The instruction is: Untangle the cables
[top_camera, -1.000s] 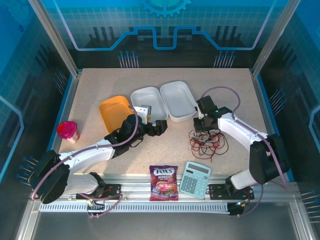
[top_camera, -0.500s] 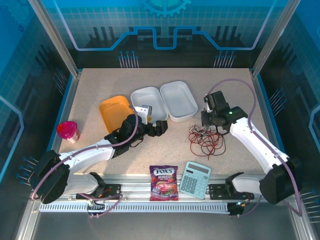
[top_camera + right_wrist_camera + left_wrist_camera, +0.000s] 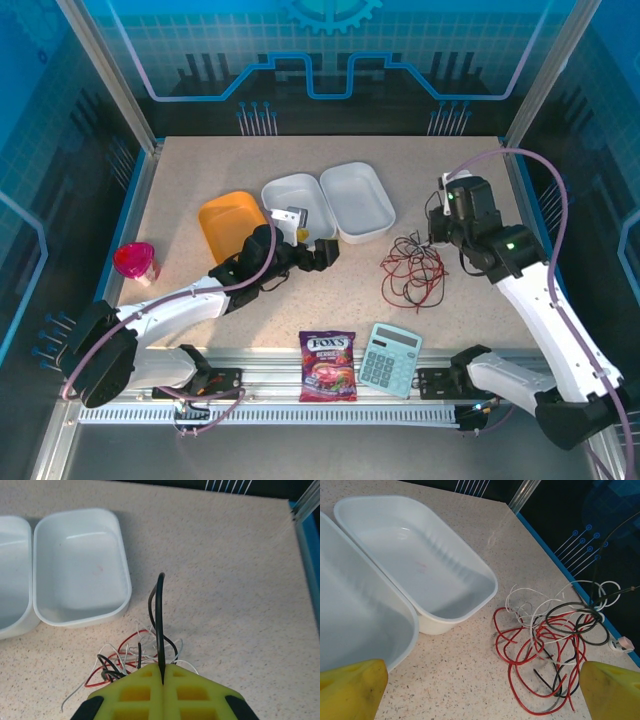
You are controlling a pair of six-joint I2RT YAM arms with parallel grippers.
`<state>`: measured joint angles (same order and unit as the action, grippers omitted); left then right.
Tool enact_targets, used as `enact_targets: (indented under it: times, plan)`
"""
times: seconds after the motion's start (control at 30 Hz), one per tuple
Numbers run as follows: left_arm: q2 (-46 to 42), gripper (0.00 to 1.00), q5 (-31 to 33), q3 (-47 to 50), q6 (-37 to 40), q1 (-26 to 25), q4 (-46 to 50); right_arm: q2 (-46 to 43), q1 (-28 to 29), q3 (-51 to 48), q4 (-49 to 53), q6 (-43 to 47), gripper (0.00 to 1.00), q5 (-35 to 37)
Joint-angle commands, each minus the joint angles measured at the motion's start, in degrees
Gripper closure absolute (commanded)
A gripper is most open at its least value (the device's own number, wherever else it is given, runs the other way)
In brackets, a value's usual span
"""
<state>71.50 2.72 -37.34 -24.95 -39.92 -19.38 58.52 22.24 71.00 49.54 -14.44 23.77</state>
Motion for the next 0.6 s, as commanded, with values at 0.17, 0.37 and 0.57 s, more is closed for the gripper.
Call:
enact_targets:
  times: [0.17, 0.37, 0.57]
  plan:
    - [-1.28, 0.01, -2.13, -1.59, 1.04, 0.28, -1.01, -4.09, 0.79, 5.2, -0.36, 4.75, 1.0, 8.18]
    - [-1.62, 0.01, -2.53, -1.42, 0.98, 0.27, -1.1, -4.56, 0.78, 7.46, -2.4, 6.25, 1.0, 9.82]
    - [-2.2, 0.01, -3.01, -1.33, 1.43, 0.27, -1.33, -4.2, 0.79, 10.65, -2.17, 7.71, 1.0, 9.58]
